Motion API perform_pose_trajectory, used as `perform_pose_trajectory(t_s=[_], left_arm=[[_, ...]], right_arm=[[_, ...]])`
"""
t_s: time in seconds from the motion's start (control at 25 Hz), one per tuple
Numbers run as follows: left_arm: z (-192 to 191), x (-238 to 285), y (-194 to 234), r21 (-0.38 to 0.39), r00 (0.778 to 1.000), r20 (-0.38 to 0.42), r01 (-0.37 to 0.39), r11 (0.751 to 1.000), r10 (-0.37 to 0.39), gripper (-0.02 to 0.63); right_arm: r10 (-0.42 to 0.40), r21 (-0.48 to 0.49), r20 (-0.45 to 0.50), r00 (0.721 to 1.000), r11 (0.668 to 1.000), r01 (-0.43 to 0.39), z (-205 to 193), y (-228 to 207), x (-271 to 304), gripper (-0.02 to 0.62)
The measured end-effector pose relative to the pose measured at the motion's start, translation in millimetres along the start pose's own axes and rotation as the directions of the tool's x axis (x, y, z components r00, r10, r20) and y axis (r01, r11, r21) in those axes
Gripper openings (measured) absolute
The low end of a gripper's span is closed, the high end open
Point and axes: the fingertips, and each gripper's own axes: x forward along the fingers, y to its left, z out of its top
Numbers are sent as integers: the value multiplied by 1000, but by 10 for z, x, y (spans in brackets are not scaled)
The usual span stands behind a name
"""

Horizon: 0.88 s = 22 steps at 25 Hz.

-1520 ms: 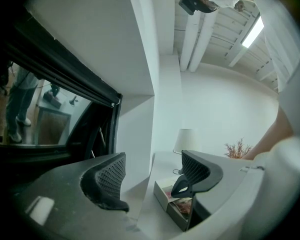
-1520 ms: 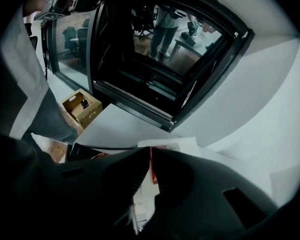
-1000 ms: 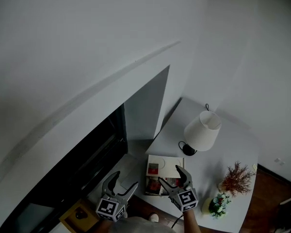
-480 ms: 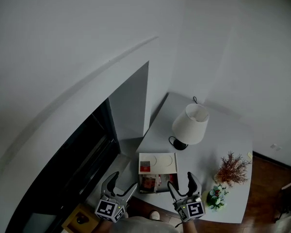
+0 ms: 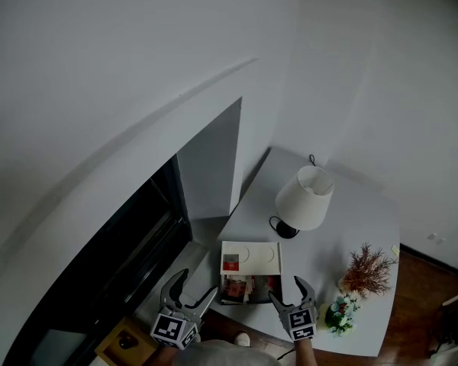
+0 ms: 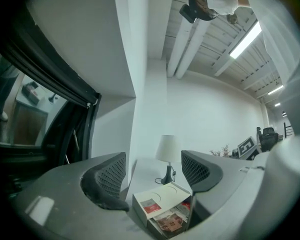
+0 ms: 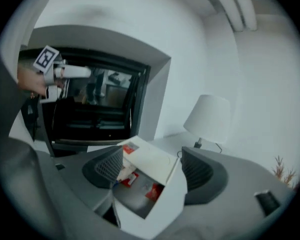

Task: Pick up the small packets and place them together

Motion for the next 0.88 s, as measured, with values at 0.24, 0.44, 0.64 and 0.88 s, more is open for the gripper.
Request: perform_pose_trajectory(t_s=[0.24,0.44,0.64,0.88], left_arm=[[-111,-76,102,-15,999,-34,-32,999,31,347],[-120,-150,166,-15,997,-44,-58,998,57,347],[-99,-208,238,-9,995,-48,-85,996,85,347],[-123,-309,324,-14,992,-54,-113,993,112,347]], right_arm=[[119,-75,-253,960,987,-142,-775,166,521,360],[162,-91,-408,899,972,-217,-1180,292,850,357],[207,-10,-460,863,971,-239,-1286,357,1107,357],[191,27,-572,797,976,-215,-1455,362,1174,291]])
